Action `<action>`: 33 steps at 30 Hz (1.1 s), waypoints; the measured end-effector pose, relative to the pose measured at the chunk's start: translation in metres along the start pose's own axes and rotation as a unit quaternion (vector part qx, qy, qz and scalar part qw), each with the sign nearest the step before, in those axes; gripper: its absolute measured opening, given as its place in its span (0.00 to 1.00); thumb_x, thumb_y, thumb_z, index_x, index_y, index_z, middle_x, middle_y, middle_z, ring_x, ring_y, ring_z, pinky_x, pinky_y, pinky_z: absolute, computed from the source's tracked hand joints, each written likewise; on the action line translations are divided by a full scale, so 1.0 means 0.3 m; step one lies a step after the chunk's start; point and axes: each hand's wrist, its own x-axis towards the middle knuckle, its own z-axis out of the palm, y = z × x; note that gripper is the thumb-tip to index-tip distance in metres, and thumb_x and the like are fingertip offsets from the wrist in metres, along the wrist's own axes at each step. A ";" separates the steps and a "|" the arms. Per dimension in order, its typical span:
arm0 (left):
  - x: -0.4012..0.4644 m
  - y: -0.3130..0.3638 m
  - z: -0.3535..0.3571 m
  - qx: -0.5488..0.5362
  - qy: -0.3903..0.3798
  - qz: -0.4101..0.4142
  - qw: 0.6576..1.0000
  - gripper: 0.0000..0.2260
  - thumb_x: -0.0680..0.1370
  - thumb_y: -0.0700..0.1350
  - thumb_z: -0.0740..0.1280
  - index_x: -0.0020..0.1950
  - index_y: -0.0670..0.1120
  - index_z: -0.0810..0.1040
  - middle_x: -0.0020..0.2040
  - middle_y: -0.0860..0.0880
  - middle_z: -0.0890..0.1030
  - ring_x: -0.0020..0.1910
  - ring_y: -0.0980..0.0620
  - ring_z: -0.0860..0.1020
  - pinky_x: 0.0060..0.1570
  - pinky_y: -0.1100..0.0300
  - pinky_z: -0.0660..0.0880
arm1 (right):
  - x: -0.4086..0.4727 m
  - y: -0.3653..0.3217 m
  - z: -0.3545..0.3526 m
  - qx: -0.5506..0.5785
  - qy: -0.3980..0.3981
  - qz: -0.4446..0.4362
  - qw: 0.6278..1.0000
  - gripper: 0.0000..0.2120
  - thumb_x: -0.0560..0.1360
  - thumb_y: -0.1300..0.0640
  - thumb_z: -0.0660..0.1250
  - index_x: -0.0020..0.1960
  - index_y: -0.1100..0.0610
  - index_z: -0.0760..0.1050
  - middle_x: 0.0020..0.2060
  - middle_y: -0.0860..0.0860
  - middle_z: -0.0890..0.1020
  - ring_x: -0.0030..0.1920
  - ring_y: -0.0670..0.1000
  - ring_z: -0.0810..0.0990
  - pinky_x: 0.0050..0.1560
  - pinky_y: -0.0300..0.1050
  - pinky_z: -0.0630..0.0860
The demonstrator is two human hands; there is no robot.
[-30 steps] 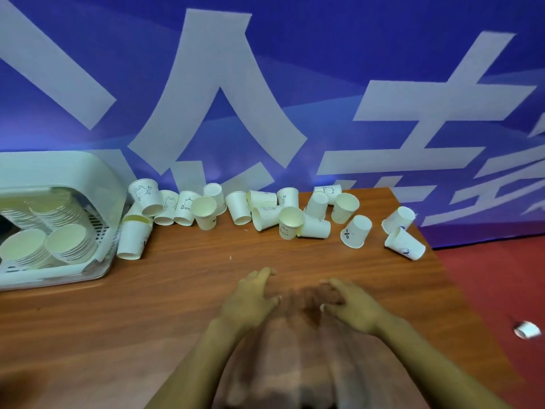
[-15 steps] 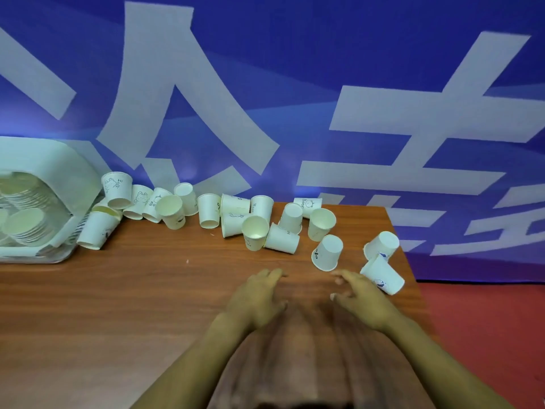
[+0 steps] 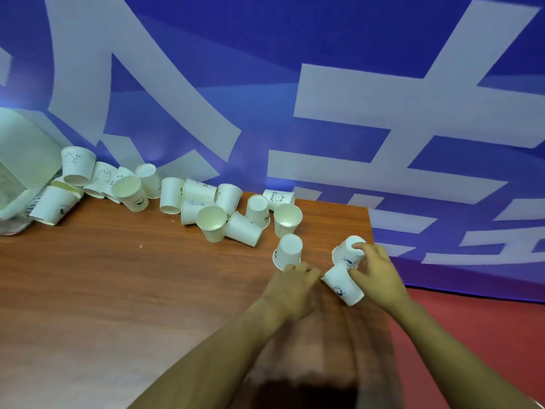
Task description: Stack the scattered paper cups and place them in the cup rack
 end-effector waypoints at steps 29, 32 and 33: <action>0.210 -0.011 0.127 0.034 -0.038 0.019 0.999 0.28 0.72 0.51 0.70 0.69 0.49 0.64 0.62 0.46 0.69 0.61 0.43 0.69 0.61 0.49 0.67 | 0.180 0.123 0.036 0.008 -0.077 0.037 0.996 0.31 0.71 0.53 0.68 0.69 0.42 0.58 0.65 0.51 0.70 0.56 0.55 0.75 0.53 0.53 0.75; 0.103 -0.054 0.073 -0.119 0.014 0.019 0.993 0.31 0.69 0.55 0.71 0.69 0.50 0.64 0.60 0.48 0.70 0.58 0.47 0.72 0.56 0.50 0.73 | 0.138 0.071 0.014 0.066 -0.019 0.031 0.997 0.36 0.70 0.54 0.71 0.72 0.48 0.56 0.66 0.52 0.70 0.58 0.55 0.75 0.53 0.51 0.74; 0.067 -0.070 0.048 -0.155 0.032 0.015 0.987 0.32 0.69 0.57 0.71 0.68 0.51 0.64 0.60 0.49 0.70 0.57 0.48 0.72 0.55 0.50 0.73 | 0.123 0.050 0.007 0.083 -0.005 0.027 0.996 0.37 0.70 0.55 0.72 0.72 0.49 0.55 0.66 0.52 0.70 0.58 0.55 0.75 0.52 0.50 0.74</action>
